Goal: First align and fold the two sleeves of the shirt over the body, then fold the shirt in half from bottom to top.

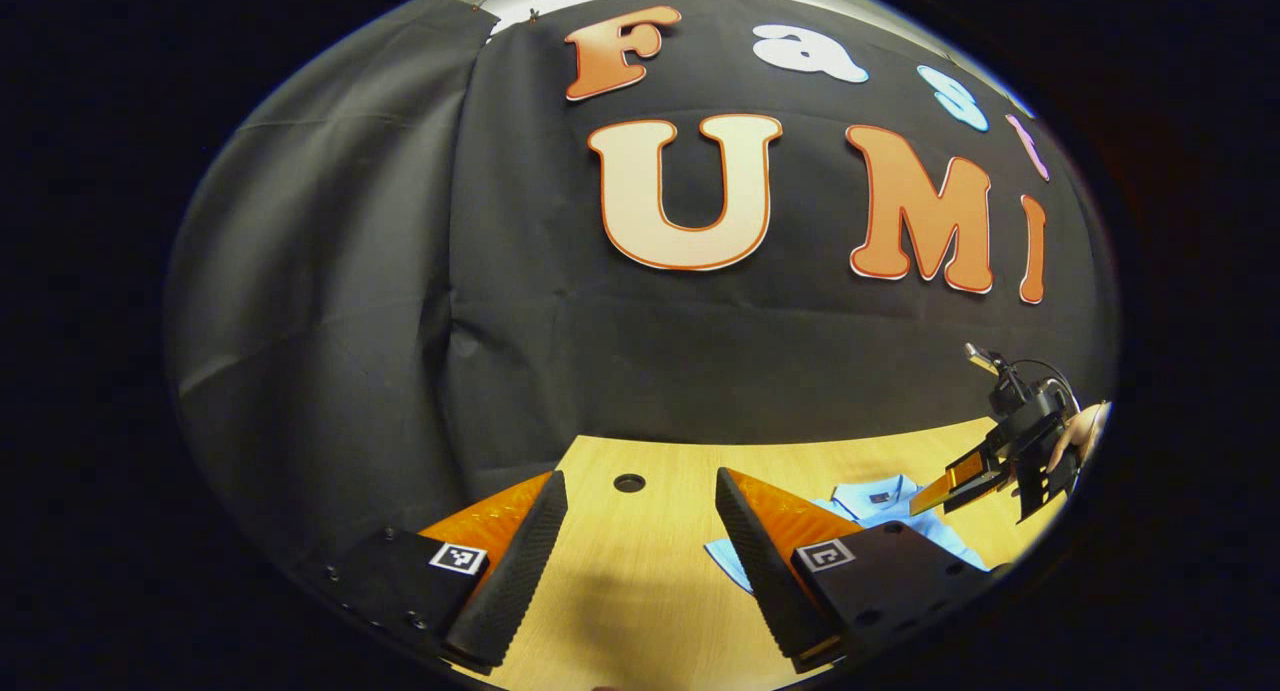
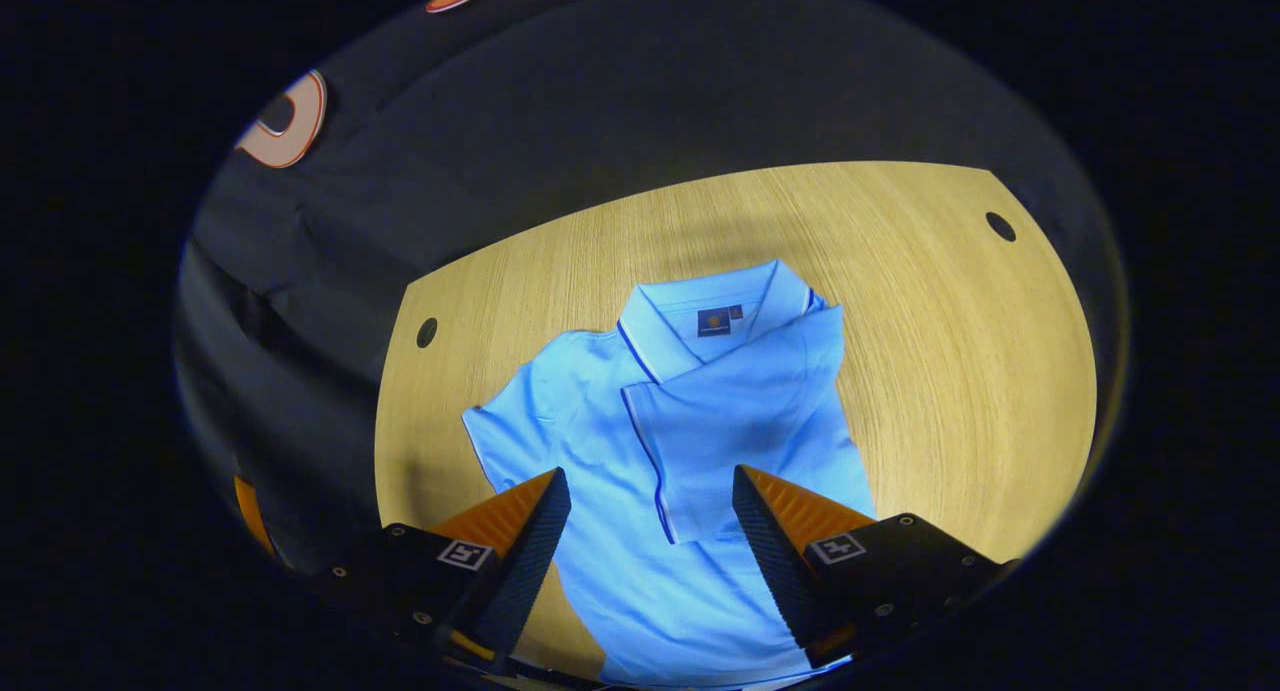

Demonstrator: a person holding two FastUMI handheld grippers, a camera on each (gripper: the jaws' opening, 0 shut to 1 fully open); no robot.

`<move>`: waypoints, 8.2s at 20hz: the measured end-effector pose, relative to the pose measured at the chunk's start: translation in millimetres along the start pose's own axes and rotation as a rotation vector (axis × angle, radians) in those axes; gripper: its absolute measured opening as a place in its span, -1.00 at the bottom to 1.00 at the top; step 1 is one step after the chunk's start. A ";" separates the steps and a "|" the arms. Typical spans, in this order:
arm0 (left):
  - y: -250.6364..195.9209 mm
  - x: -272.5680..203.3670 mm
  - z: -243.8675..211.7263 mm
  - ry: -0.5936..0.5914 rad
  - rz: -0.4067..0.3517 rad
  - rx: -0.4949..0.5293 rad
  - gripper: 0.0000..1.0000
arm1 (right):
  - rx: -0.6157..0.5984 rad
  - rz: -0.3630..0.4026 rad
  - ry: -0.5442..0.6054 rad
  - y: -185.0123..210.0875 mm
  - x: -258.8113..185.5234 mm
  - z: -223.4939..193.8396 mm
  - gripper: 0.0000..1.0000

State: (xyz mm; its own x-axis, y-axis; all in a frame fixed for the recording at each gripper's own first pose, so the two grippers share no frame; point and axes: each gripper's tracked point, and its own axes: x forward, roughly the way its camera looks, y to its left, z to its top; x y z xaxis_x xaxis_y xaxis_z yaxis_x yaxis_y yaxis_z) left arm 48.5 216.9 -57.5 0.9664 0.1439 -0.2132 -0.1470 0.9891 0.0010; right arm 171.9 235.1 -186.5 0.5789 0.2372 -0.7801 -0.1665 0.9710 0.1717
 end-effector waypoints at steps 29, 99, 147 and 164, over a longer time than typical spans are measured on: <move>-113.3 151.2 -231.6 1.065 0.018 -0.309 1.00 | 0.182 0.060 -0.197 -120.4 -119.9 -1.7 0.97; -377.2 53.6 -182.9 0.884 -0.323 0.028 0.99 | 0.134 -0.055 -0.111 -229.7 -119.5 -75.5 0.97; -243.1 -186.2 -340.4 1.143 -0.282 0.118 -0.85 | -0.215 -0.228 0.330 -209.7 -95.9 -324.8 -0.98; -245.6 -14.1 -207.4 0.785 -0.268 0.110 -0.92 | -0.288 -0.184 -0.026 -166.6 -85.7 -112.3 -0.99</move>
State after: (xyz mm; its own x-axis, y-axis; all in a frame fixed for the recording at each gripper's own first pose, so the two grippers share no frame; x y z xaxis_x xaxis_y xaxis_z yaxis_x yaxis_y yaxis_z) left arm 27.2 -34.4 -257.4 0.5323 -0.1191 -0.8381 0.1271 0.9901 -0.0599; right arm 60.4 49.6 -215.8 0.6396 0.0630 -0.7661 -0.2739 0.9499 -0.1506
